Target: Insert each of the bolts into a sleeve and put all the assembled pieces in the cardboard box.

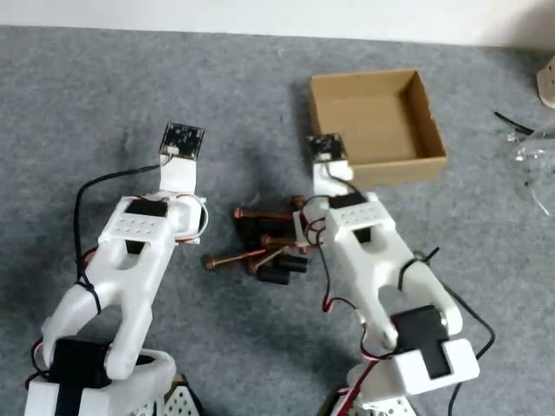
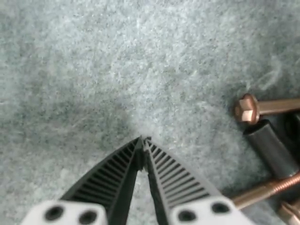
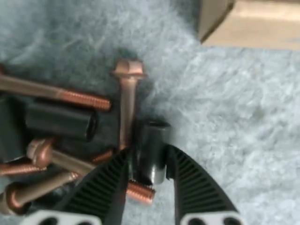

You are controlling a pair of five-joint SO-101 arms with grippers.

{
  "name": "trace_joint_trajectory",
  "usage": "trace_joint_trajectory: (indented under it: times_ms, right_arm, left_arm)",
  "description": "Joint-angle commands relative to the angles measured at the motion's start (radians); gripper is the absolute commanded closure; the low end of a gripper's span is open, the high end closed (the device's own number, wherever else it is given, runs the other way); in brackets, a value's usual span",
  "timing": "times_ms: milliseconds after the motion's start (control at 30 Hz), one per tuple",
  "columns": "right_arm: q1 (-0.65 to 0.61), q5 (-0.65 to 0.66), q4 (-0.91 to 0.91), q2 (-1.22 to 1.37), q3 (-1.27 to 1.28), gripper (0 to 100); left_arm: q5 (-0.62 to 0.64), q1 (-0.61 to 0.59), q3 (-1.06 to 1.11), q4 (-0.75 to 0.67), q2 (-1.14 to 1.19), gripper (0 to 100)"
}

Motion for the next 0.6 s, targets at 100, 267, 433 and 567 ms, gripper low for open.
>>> trace_joint_trajectory:
  times_ms: [100,267,433,567]
  right_arm:
    - [0.015,-0.008,0.071,0.13,-0.14,91.7]
    - [0.015,-0.008,0.074,0.133,-0.153,91.7]
    - [0.015,-0.008,0.076,0.136,-0.153,92.2]
    - [0.015,-0.003,0.076,0.133,-0.153,98.8]
  left_arm:
    - [0.003,-0.013,-0.005,-0.011,0.002,99]
    - [0.003,-0.013,-0.005,-0.011,0.002,99]
    - [0.003,-0.013,-0.005,-0.011,0.002,99]
    - [0.003,-0.013,-0.005,-0.011,0.002,99]
